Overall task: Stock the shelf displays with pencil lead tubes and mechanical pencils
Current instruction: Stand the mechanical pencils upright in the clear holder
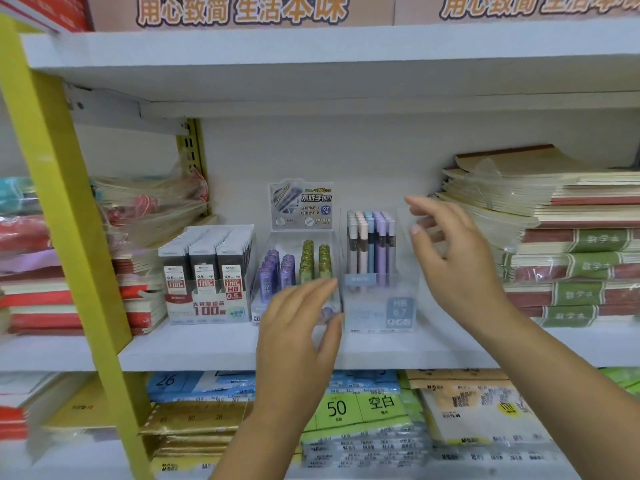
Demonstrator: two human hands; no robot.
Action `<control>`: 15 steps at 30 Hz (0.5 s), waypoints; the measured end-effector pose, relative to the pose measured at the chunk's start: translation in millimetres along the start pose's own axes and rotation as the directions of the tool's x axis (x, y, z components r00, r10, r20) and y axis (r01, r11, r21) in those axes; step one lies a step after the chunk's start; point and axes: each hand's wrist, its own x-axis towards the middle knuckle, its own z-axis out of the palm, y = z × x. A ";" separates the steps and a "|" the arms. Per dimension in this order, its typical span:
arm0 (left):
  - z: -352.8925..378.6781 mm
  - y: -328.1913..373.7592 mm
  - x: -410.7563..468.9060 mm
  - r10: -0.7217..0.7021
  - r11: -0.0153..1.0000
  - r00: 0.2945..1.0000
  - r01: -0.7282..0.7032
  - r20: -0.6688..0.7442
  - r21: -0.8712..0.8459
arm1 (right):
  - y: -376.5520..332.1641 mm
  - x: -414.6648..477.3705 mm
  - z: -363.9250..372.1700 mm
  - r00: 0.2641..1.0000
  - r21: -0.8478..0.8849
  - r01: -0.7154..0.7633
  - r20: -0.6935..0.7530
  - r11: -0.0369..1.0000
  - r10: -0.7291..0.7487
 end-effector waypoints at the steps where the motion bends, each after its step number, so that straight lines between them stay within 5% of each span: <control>1: -5.9 -1.1 -7.3 0.030 1.000 0.999 -0.030 -0.029 -0.001 | -8.7 -6.0 -3.7 0.997 0.054 0.056 -0.051 0.997 -0.053; 5: -27.8 -16.2 -46.8 0.045 0.999 0.996 -0.042 0.083 -0.031 | -35.6 -58.6 -0.9 0.988 0.257 0.151 -0.026 0.954 -0.149; 9: -41.0 -43.7 -122.8 -0.152 0.986 0.892 0.166 0.426 0.004 | -24.0 -168.0 36.2 0.951 0.312 -0.146 0.307 0.939 0.045; 12: -41.2 -66.5 -205.1 -0.381 0.904 0.572 0.395 0.727 0.162 | 5.1 -275.3 73.9 0.699 0.121 -0.550 0.609 0.826 0.375; 15: -36.9 -82.9 -279.9 -0.544 0.746 0.200 0.560 0.815 0.361 | 29.1 -368.8 111.4 0.398 -0.112 -0.738 0.723 0.665 0.564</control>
